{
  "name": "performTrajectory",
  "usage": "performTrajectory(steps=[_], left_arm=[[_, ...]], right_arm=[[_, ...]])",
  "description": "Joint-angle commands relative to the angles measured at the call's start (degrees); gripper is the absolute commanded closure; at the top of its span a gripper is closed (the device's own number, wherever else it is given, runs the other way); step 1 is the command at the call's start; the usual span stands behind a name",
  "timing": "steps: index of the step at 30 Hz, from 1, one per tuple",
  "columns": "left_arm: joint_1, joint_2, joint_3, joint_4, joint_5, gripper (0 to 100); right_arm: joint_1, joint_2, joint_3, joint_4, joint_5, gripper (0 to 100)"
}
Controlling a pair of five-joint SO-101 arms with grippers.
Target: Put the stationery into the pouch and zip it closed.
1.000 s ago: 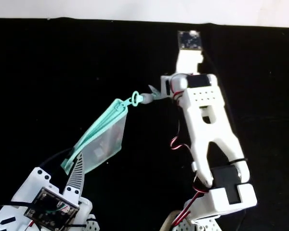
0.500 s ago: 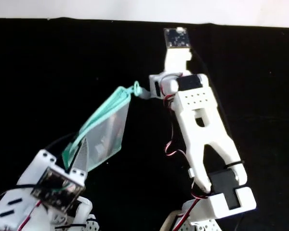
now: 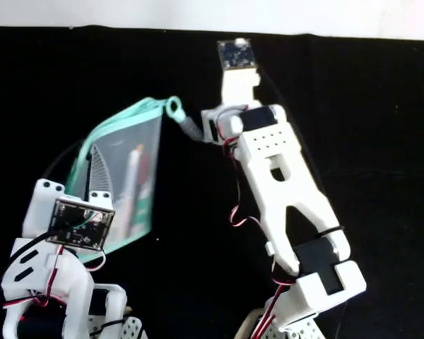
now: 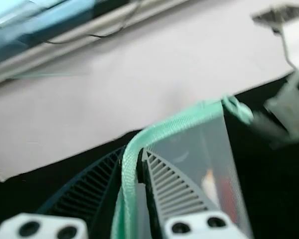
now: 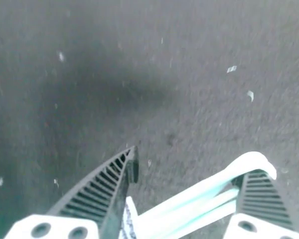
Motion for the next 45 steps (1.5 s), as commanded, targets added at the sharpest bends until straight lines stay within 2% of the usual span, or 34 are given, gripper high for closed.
performTrajectory(steps=[1,5,14,20,25,28,32,38,45], left_arm=[[-4.26,-0.13,-1.45,-6.77,-0.53,99],[-5.32,2.33,-1.54,-11.52,-0.53,99],[-3.47,19.03,-1.54,-21.27,-0.35,99],[3.21,23.16,-0.57,-17.67,-0.35,99],[10.07,23.34,5.58,-14.33,-0.35,99],[14.64,23.34,10.07,-11.87,-0.35,94],[17.45,23.34,13.05,-10.46,-0.35,84],[23.34,23.43,13.14,-10.02,-0.35,84],[24.48,23.34,12.97,-10.02,-0.35,84]], right_arm=[[-0.57,-1.89,-1.54,3.56,-0.18,65.6],[-0.57,-7.16,-1.89,6.11,-0.18,65.6],[-1.01,-17.98,-1.36,6.02,-0.18,65.6],[-1.27,-20.35,-1.36,6.29,-0.18,65.6],[-1.27,-20.79,-1.54,6.2,-0.18,65.6],[-1.27,-20.79,-1.63,6.11,-0.18,65.6],[-1.27,-20.79,-1.63,6.02,-0.18,65.6],[-1.27,-20.79,-1.54,5.93,-0.18,65.6],[-1.19,-20.79,-1.8,5.93,-0.18,65.6]])
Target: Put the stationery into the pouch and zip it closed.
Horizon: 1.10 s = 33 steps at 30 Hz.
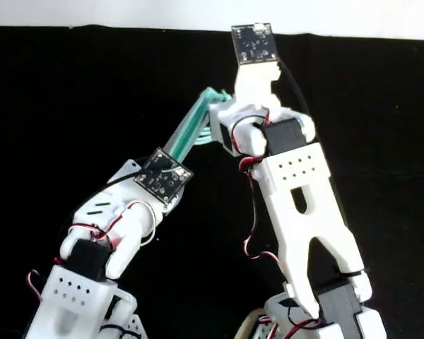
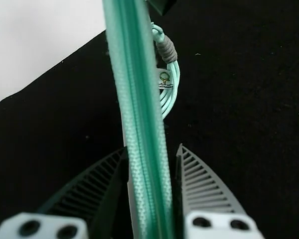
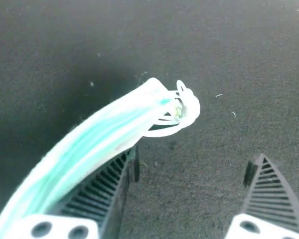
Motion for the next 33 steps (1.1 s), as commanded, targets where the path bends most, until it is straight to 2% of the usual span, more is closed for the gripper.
performTrajectory(steps=[1,3,9,14,18,25,33], left_arm=[[1.27,-0.22,-0.48,0.18,0.09,84],[1.36,-0.48,-0.75,1.23,0.09,84],[3.74,-0.66,-9.71,15.21,0.18,83],[3.47,-0.22,-19.65,24.09,0.18,76],[3.65,-0.22,-25.89,30.07,0.18,74],[3.47,-0.31,-35.74,35.78,0.18,75],[3.38,-0.57,-34.59,35.43,0.09,75]], right_arm=[[-0.4,-2.59,-1.63,-0.22,-0.18,65.6],[-0.4,-2.59,-1.54,-0.22,-0.18,65.6],[-0.22,-2.59,-1.63,-0.13,-0.18,65.6],[-0.13,-2.59,-1.63,0.04,-0.18,65.6],[-0.04,-2.59,-1.71,0.04,-0.18,65.6],[-0.04,-2.68,-1.71,0.04,-0.18,65.6],[-0.04,-2.68,-1.45,0.04,-0.18,65.6]])
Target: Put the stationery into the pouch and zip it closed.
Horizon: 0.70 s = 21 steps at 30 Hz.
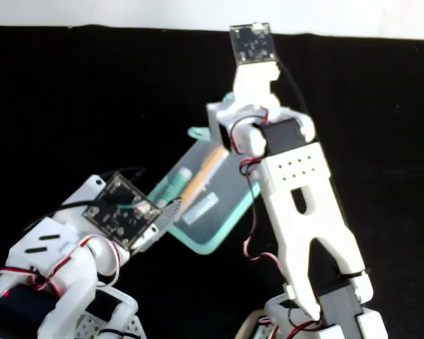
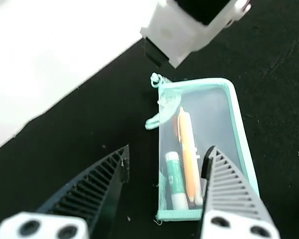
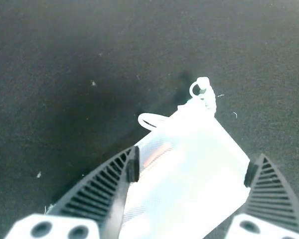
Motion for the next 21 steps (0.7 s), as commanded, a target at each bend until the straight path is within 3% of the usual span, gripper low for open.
performTrajectory(steps=[1,6,9,12,15,21], left_arm=[[0.48,0.22,0.31,-0.09,0.09,76],[0.48,0.22,2.33,-2.55,-0.18,90],[-0.57,0.22,4.62,-8.35,-0.18,98],[-4.09,0.22,7.6,-13.54,-0.18,99],[-7.78,0.13,10.24,-16.88,-0.09,99],[-13.67,0.04,12.62,-17.23,0.09,99]], right_arm=[[0.04,-2.68,-1.45,0.13,-0.18,65.6],[-0.04,-2.68,-1.36,0.13,-0.18,68.6],[-0.04,-2.68,-1.36,0.22,-0.18,82.8],[0.04,-2.59,-1.27,0.31,-0.18,99.8],[-0.22,-2.59,-1.27,5.67,-0.18,95.0],[0.04,-2.59,-1.27,17.45,-0.18,99.4]])
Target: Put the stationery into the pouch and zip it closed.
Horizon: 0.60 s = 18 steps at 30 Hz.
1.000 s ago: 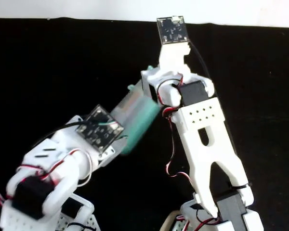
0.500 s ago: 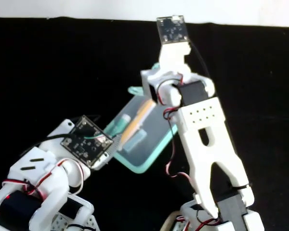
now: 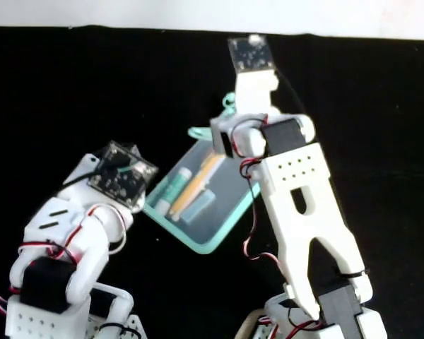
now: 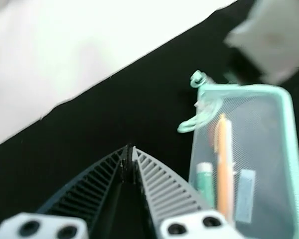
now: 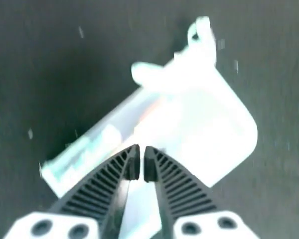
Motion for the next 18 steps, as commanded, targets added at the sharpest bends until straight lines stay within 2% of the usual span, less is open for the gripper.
performTrajectory(steps=[1,6,9,14,18], left_arm=[[-3.03,-0.57,-0.22,-1.14,0.0,99],[-4.7,-9.54,0.04,-1.05,0.0,99],[-4.62,-18.07,0.13,2.2,0.0,99],[-4.62,-30.2,1.63,10.99,0.0,99],[-4.62,-32.84,5.23,14.07,0.0,99]], right_arm=[[0.13,-2.59,-1.27,6.29,-0.18,99.4],[0.13,-2.86,-1.27,12.79,-0.18,99.3],[0.13,-5.58,-1.01,13.76,-0.18,99.3],[0.13,-15.6,7.43,12.09,-0.18,99.3],[2.15,-26.59,21.85,3.82,-0.18,99.3]])
